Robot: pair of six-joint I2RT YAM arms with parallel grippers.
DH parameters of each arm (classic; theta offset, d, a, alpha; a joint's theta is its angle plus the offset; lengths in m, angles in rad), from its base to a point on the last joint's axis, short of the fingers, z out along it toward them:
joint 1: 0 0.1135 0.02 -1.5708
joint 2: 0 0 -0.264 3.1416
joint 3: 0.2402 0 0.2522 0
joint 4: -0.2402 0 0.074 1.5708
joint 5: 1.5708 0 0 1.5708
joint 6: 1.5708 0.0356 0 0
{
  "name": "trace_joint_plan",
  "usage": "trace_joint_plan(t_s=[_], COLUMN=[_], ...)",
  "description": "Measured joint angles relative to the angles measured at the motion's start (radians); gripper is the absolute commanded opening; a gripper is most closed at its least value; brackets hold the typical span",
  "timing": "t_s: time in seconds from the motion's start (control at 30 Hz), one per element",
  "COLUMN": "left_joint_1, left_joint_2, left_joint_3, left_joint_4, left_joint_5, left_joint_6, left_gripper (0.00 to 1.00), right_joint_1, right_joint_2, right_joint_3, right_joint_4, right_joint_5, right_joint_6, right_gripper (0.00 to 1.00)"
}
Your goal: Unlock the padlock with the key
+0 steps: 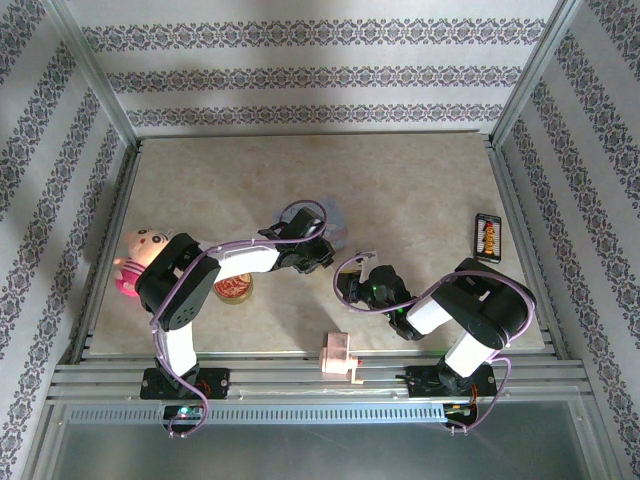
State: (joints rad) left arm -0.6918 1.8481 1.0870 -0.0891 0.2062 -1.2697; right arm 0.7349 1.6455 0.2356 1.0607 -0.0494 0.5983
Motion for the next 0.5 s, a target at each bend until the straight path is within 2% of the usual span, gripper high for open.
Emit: trace_joint_plan(t_s=[0.5], left_joint_1=[0.000], left_joint_2=[0.001], left_joint_3=[0.000], left_joint_4=[0.005], left_joint_5=[0.003], left_joint_6=[0.000], left_gripper=[0.04], right_joint_1=[-0.013], right_joint_2=[0.020], right_joint_3=[0.018], right_joint_4=[0.000], right_joint_5=[-0.031], right_joint_6=[0.001], right_gripper=[0.00])
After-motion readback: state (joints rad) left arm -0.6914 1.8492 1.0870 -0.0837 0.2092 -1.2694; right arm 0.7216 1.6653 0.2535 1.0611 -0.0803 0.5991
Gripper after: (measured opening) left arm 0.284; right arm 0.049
